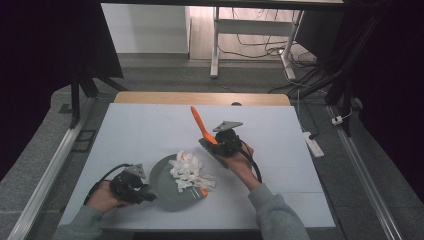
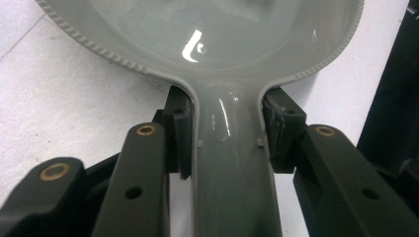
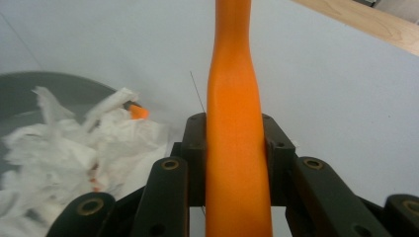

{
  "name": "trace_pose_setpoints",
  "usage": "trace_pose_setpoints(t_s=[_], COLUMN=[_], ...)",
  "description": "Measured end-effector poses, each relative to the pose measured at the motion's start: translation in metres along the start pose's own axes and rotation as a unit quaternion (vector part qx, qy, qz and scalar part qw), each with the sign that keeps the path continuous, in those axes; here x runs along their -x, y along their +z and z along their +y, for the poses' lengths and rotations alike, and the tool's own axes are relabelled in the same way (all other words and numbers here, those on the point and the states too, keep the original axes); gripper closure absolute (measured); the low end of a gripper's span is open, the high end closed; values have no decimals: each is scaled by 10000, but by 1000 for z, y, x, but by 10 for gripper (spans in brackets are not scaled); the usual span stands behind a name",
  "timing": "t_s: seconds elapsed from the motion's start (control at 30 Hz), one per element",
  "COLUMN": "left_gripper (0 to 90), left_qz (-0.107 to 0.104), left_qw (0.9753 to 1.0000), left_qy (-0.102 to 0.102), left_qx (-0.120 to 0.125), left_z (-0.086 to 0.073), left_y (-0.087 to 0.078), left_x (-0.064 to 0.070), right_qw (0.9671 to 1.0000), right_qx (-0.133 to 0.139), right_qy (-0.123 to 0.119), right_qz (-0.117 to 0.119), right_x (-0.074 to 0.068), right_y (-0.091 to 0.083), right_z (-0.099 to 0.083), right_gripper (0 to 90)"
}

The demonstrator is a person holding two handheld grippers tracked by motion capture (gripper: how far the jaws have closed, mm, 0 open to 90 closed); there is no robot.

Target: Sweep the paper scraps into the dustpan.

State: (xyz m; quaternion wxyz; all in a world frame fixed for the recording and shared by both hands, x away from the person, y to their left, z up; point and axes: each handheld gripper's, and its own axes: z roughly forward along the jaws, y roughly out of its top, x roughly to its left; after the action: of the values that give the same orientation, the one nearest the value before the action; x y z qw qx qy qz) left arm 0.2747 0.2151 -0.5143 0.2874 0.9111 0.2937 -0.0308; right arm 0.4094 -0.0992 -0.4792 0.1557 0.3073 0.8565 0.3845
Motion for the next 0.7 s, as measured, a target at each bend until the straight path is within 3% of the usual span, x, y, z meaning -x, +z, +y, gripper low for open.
trace_pose_setpoints(t_s=[0.2,0.27,0.43,0.57,0.67,0.7], left_gripper=[613,614,614,614,614,613], left_qz=[-1,-1,2,0,0,1], left_qw=[10000,10000,10000,10000,10000,10000], left_qy=[-5,-5,-5,-7,-4,-1], left_qx=[0,-1,6,2,0,-2], left_z=[0,0,0,0,0,0], left_y=[0,0,0,1,1,1], left_x=[0,0,0,0,0,0], right_qw=[9999,9995,9981,9965,9956,9943], right_qx=[-114,-247,-449,-420,-374,-293], right_qy=[50,-155,-373,-484,-568,-503], right_qz=[52,121,198,543,640,896], right_x=[-5,-18,-38,-59,-68,-74], right_y=[18,25,35,38,35,31], right_z=[4,8,14,18,19,20], right_gripper=[703,703,704,704,704,704])
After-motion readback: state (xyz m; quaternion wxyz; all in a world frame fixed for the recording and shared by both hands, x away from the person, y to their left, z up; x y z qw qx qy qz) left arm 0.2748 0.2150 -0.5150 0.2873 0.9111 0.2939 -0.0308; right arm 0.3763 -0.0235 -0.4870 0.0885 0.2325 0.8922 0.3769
